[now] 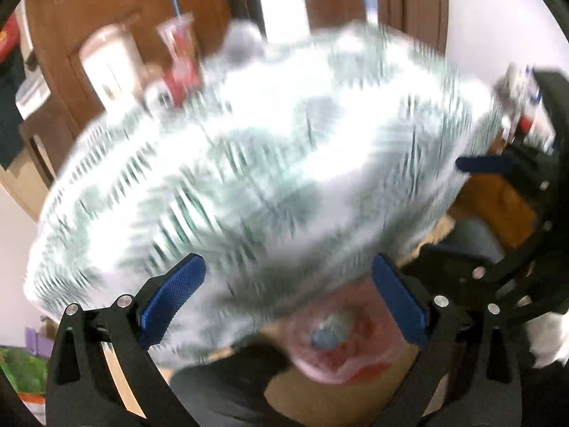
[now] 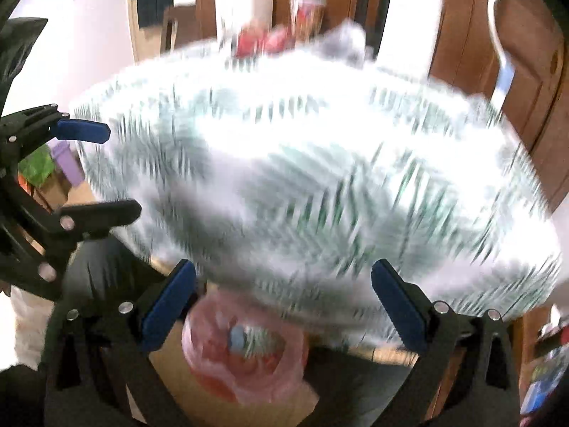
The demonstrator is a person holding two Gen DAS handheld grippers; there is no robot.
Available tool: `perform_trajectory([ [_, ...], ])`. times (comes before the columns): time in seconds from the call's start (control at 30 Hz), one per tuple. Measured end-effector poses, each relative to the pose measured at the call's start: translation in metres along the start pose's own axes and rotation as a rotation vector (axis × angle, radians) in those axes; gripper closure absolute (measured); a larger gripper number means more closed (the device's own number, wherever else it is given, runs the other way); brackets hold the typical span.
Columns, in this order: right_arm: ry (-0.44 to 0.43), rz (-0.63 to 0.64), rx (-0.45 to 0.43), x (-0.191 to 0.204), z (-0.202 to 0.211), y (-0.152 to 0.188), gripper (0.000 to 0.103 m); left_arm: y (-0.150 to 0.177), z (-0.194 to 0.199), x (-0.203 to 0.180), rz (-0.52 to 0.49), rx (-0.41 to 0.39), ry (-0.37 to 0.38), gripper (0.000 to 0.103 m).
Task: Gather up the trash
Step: 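Raise both tools back toward the table, then grasp the crushed red can with the left gripper while the right gripper grasps the white mesh sleeve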
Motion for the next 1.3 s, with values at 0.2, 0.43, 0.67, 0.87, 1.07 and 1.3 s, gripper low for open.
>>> perform_trajectory([
  [0.2, 0.030, 0.003, -0.109, -0.017, 0.008, -0.070, 0.005, -0.075, 0.018, 0.038, -0.003, -0.101, -0.053, 0.006],
  [0.43, 0.036, 0.045, -0.131, -0.020, -0.027, -0.128, 0.005, -0.129, -0.024, 0.103, 0.036, -0.091, -0.085, 0.006],
  [0.67, 0.032, 0.105, -0.064, -0.016, -0.083, -0.158, 0.005, -0.163, -0.078, 0.143, 0.060, -0.044, -0.087, 0.006],
  [0.87, 0.018, 0.146, -0.013, -0.008, -0.119, -0.166, 0.005, -0.181, -0.116, 0.164, 0.071, -0.008, -0.071, 0.006],
  [1.07, 0.006, 0.141, 0.003, -0.005, -0.131, -0.167, 0.005, -0.190, -0.148, 0.180, 0.065, 0.042, -0.086, 0.006],
  [1.3, -0.016, 0.141, 0.023, -0.004, -0.137, -0.172, 0.005, -0.193, -0.173, 0.190, 0.087, 0.081, -0.056, 0.006],
])
Point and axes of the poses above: each gripper's, at about its wrist camera, not at the fingertips, and z roughly against the way its jaws point, x to its left, y to its underside, the point moved 8 cm from there along -z, roughly the way its jaws point, and after that the axes turned 11 degrees about y, right-handed, at the moved point
